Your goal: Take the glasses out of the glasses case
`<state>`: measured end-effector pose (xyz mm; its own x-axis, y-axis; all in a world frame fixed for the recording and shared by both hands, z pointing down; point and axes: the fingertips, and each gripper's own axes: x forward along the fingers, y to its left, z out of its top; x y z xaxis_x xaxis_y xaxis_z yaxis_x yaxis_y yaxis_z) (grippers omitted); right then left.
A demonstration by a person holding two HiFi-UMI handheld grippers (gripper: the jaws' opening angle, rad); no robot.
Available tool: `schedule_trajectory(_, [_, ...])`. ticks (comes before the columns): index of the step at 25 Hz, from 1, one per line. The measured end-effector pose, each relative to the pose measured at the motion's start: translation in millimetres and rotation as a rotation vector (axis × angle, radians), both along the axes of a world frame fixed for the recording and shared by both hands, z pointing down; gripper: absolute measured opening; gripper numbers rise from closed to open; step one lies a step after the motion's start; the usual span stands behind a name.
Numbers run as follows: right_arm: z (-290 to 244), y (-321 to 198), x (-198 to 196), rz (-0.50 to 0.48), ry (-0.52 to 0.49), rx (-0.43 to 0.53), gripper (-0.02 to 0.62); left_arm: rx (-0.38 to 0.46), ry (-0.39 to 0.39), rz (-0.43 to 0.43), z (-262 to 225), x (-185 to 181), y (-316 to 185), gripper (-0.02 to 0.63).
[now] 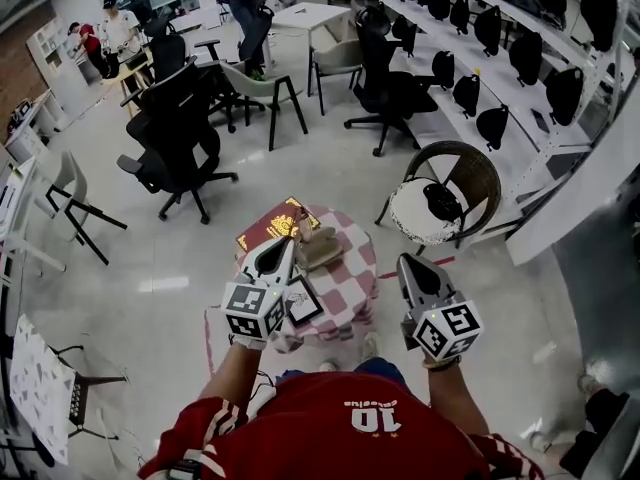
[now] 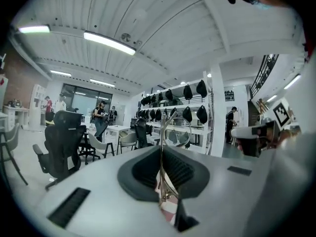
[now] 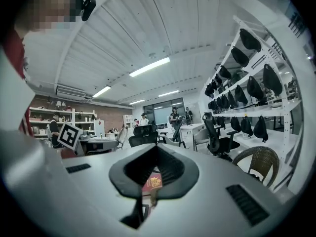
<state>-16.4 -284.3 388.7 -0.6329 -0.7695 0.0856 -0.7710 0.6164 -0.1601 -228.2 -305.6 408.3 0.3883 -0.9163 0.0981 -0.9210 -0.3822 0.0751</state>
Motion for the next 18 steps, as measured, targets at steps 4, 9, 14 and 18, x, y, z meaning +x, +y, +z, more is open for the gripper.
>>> schedule_trajectory(4, [-7,2,4,0.024,0.001,0.02,0.014,0.06,0.034,-0.018,-28,-10,15,0.021])
schedule_trajectory(9, [-21,-1,13,0.079,-0.007,0.056,0.014,0.131,0.039,-0.075,-57,-29,30,0.021])
schedule_trajectory(14, [-27,-3,16,0.115,-0.001,0.076,0.012,0.146,0.032,-0.119,-64,-42,34,0.021])
schedule_trajectory(18, [-29,-4,15,0.116,0.005,0.081,0.012,0.143,0.031,-0.141,-62,-48,35,0.02])
